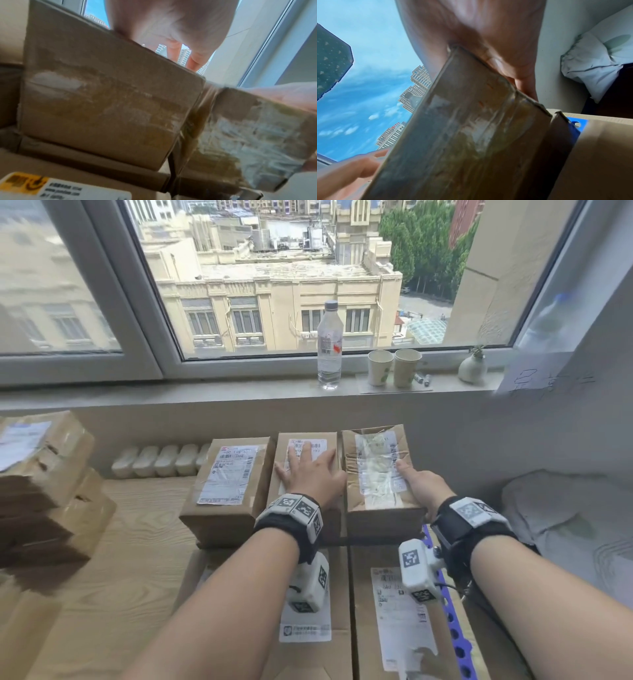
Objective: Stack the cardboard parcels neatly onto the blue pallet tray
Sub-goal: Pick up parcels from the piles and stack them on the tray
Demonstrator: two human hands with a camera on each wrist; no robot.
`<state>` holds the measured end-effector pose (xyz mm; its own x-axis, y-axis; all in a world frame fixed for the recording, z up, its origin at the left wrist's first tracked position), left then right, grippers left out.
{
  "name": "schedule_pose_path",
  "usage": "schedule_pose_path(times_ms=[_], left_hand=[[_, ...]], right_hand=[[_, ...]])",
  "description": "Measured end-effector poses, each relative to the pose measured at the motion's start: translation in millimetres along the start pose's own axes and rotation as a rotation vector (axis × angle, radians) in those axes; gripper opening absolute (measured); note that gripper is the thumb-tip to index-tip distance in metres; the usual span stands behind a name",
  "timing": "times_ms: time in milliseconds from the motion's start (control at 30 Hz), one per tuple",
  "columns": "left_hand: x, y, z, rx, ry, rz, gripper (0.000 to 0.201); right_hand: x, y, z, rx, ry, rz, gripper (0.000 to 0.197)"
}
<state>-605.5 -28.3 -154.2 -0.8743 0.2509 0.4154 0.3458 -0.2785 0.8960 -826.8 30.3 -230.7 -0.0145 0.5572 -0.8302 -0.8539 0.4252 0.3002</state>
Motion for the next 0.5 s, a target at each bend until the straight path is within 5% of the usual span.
schedule_pose_path(times_ms=[133,300,500], left_hand=[[-2,3,0,-0.007,0.036,-0.018,0.065],[-8,7,1,0.006,0.077,-0.111,0.070],[-2,6,2,-0.003,0.099,-0.131,0.073]], right_hand=[[7,-2,-18,0.001,-0.047,0.049,0.108],[-21,-1,21,0.057,0.030,0.261,0.046],[-36,-11,35,0.113,0.146,0.494,0.054]])
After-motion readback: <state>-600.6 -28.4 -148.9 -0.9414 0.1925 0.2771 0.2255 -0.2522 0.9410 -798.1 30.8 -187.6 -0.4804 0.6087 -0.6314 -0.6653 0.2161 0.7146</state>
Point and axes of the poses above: each hand's wrist, its own z-axis away from the middle knuckle, its own y-axis out of the back of the hand, x = y × z, the point moved 4 cm from there along -z, towards the middle knuckle, and after that the axes turned 1 degree about -y, right-handed, at the moved point
